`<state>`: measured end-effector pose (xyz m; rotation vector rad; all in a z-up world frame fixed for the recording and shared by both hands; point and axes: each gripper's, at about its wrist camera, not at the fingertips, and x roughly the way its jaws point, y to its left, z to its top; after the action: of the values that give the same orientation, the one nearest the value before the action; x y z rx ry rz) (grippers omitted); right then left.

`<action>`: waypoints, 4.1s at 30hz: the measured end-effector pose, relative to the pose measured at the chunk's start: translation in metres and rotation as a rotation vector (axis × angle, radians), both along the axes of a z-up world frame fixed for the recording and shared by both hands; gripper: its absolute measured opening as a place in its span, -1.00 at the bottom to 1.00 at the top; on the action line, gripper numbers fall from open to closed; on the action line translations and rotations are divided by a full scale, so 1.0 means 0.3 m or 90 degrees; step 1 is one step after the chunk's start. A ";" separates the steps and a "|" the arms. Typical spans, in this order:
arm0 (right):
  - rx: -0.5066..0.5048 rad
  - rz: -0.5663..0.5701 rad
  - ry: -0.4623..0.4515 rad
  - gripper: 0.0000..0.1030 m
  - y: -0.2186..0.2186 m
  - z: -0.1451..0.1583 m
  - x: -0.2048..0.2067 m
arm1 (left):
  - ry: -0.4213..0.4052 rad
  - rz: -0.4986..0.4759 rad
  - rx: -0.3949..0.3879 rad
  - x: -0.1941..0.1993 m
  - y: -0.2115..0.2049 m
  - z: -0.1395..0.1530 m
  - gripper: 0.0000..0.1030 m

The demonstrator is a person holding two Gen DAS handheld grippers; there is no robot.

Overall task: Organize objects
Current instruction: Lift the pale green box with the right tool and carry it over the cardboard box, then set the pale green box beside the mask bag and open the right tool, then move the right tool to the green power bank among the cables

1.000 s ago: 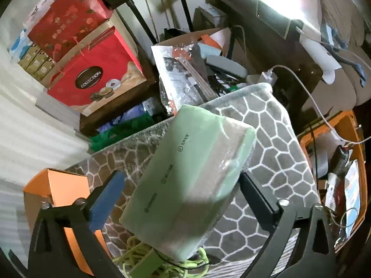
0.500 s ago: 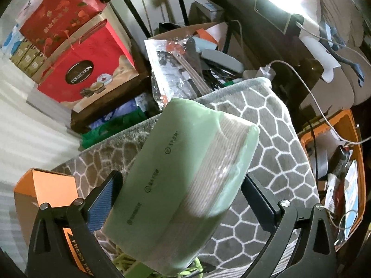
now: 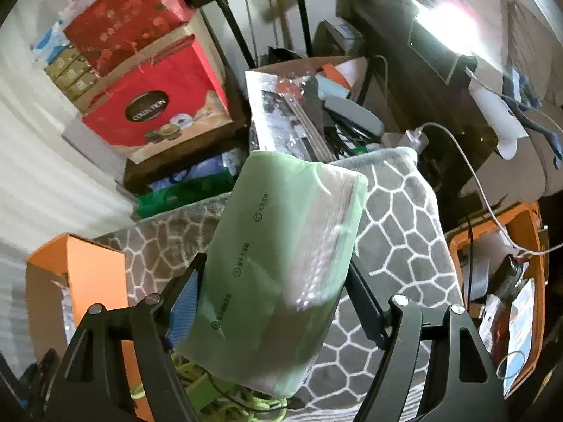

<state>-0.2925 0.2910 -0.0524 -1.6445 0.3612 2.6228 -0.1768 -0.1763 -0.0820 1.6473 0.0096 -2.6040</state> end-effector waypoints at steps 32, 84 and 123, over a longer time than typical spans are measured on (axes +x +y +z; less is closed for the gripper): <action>-0.121 0.260 0.092 0.50 -0.448 0.302 0.161 | 0.000 0.004 0.005 0.001 -0.004 -0.007 -0.87; 0.051 0.325 0.046 0.60 -0.800 0.093 0.093 | -0.010 0.012 0.012 0.005 -0.002 -0.012 -0.88; 0.050 0.269 0.046 0.61 -0.275 0.104 0.284 | -0.016 0.016 0.004 0.004 0.005 -0.005 -0.87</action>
<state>-0.2074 0.2085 -0.0211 -1.7694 -0.1038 2.9467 -0.1755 -0.1749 -0.0834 1.6709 0.0368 -2.5676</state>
